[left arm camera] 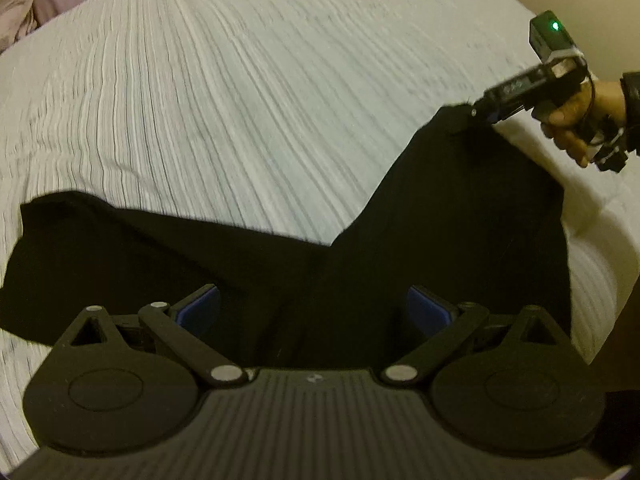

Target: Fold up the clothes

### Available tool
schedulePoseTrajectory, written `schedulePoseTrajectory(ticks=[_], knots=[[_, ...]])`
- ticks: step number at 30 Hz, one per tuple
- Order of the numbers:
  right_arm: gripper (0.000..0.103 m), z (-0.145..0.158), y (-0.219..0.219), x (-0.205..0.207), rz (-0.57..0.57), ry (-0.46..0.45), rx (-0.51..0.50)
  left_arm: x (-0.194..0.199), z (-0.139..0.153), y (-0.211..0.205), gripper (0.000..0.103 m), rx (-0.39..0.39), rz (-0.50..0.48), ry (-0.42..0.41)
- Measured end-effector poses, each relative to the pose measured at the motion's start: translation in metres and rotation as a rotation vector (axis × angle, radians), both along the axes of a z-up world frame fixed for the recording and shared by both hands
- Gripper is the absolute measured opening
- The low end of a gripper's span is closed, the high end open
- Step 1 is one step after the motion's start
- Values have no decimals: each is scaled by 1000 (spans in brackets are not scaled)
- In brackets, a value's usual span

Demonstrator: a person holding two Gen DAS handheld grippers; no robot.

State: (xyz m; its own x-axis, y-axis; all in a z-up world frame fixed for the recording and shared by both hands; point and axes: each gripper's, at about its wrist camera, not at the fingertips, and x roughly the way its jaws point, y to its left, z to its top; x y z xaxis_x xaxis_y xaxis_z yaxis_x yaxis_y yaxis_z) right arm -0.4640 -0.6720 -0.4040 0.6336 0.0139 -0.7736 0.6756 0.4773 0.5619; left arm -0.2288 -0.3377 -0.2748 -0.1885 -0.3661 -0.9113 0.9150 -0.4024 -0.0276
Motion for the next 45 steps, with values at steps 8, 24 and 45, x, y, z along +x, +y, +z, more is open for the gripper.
schedulePoseTrajectory(ticks=[8,24,45], knots=[[15,47,18,-10,-64,-64,-37,10,17,1,98,-32,7,41],[11,231,147,-194,-460,70,-740,-8,41,-20,98,-116,-101,81],[62,134,212,-189,-383,445,-406,56,-27,-23,97,-126,-217,-287]])
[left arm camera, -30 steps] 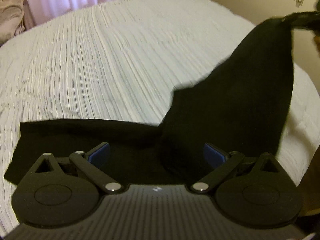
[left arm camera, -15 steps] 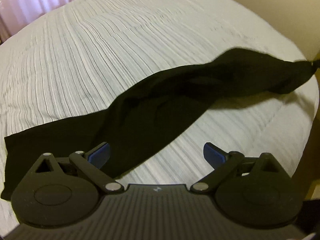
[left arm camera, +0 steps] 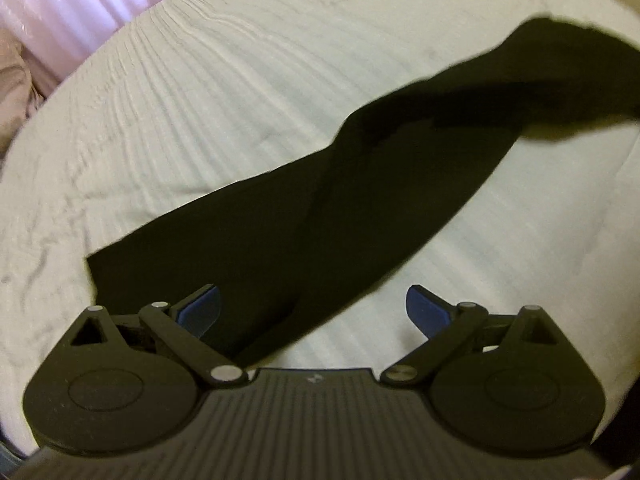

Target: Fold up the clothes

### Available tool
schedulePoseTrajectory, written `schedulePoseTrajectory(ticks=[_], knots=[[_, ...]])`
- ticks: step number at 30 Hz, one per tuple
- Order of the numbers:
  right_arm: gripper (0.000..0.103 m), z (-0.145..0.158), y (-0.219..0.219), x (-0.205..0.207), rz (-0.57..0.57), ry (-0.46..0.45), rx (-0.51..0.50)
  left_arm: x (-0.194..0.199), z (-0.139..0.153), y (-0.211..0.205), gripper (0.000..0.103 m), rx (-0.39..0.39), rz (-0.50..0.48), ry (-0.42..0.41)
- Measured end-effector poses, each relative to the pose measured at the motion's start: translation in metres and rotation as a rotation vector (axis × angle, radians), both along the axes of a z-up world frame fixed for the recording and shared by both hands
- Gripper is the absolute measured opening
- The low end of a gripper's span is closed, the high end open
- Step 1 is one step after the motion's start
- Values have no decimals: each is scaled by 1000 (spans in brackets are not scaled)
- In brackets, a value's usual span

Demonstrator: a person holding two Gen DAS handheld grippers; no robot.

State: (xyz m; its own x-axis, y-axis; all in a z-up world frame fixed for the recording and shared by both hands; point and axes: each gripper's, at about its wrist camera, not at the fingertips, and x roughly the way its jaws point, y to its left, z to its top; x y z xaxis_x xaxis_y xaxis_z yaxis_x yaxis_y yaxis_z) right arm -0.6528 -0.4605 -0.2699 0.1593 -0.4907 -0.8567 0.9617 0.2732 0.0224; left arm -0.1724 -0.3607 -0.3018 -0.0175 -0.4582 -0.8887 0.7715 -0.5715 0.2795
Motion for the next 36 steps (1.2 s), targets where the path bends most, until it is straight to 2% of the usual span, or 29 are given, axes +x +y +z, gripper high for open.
schedulePoseTrajectory(ticks=[3,7,9,11,12,13,14,15,17,19,22,24,25,26,27,28,29,32,34,36], knots=[[62,-9,-9,32,180,56,8,18,-16,1,95,-24,-77,-107],[62,-37,-15,63,348,170,51,43,-47,2,93,-22,-222,-246],[62,-50,-17,75,417,226,69,54,-64,1,85,-8,-298,-304],[63,-61,-14,83,481,279,88,61,-74,-7,79,0,-321,-304],[64,-66,-11,87,510,305,97,63,-77,-12,71,6,-321,-293],[73,-72,-8,91,545,336,101,66,-80,-17,65,12,-321,-281],[84,-78,-3,95,585,369,99,66,-82,-19,49,15,-321,-276],[86,-84,1,100,618,399,97,65,-84,-22,31,22,-329,-277],[86,-94,7,108,671,458,95,63,-83,-23,16,19,-350,-295],[86,-103,12,113,714,515,93,60,-80,-21,10,12,-371,-305],[85,-104,23,113,738,586,49,63,-61,-11,7,-54,-360,-292],[85,-103,29,106,704,574,41,66,-48,-1,6,-92,-345,-287],[83,-102,30,100,678,552,55,65,-42,6,5,-100,-341,-286],[64,-102,32,94,654,533,68,65,-36,12,5,-108,-337,-285],[53,-104,34,89,635,530,81,65,-30,20,4,-106,-337,-281],[39,-104,37,83,617,526,90,64,-26,32,4,-102,-339,-281],[30,-100,40,78,597,513,87,63,-21,44,4,-97,-342,-281],[17,-89,52,64,549,473,104,64,-21,79,1,-47,-352,-305],[12,-82,63,56,541,455,125,69,-24,95,0,4,-303,-301],[11,-76,70,49,542,431,153,74,-30,104,0,84,-263,-313]])
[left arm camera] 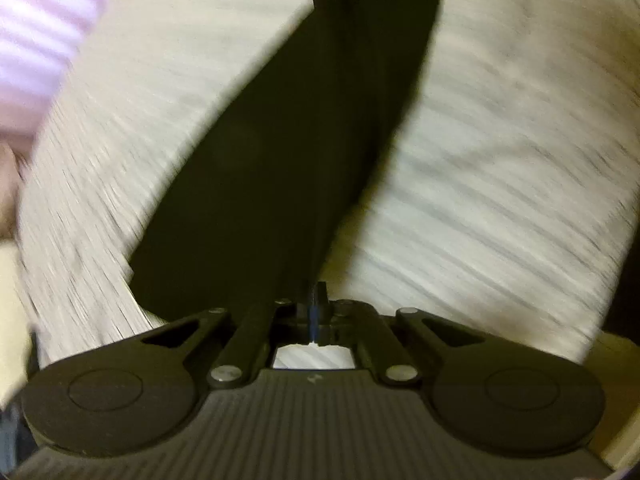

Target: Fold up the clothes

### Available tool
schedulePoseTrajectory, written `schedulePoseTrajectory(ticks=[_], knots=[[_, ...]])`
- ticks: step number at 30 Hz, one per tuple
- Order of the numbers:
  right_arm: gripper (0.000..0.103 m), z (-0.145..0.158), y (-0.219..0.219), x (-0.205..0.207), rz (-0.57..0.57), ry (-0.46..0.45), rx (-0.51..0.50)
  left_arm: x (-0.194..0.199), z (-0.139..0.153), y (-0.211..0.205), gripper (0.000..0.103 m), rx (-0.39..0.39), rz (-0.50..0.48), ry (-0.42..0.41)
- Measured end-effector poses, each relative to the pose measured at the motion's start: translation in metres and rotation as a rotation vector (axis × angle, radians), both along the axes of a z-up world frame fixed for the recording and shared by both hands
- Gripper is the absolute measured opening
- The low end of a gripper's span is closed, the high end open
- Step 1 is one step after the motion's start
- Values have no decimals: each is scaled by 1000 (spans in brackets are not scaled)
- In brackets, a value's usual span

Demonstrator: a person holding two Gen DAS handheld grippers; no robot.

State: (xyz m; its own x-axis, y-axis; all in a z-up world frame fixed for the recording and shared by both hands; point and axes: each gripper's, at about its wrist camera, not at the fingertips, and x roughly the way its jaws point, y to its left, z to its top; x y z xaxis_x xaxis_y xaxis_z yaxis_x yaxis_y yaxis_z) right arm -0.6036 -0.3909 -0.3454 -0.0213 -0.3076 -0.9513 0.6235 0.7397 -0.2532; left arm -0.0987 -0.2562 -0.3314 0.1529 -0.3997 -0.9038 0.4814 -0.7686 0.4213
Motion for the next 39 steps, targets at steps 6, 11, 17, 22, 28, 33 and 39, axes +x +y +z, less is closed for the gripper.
schedulePoseTrajectory(ticks=[6,11,17,22,28,33,39], knots=[[29,25,-11,-6,-14,-71,52,18,14,-8,6,16,121,18],[84,61,-42,-3,-2,-187,-12,9,31,-55,19,-61,152,44],[84,51,-146,-31,-64,-226,-27,-30,28,-107,38,-87,91,57],[84,7,-224,-66,-124,-237,89,-52,11,-129,49,-50,75,23],[84,-31,-268,-80,-153,-311,287,-64,5,-133,54,-29,57,-29],[7,-14,-264,-83,-185,-351,301,-61,14,-138,55,-30,66,-16],[2,101,-197,-64,-7,-539,168,-54,19,-151,56,-62,78,9]])
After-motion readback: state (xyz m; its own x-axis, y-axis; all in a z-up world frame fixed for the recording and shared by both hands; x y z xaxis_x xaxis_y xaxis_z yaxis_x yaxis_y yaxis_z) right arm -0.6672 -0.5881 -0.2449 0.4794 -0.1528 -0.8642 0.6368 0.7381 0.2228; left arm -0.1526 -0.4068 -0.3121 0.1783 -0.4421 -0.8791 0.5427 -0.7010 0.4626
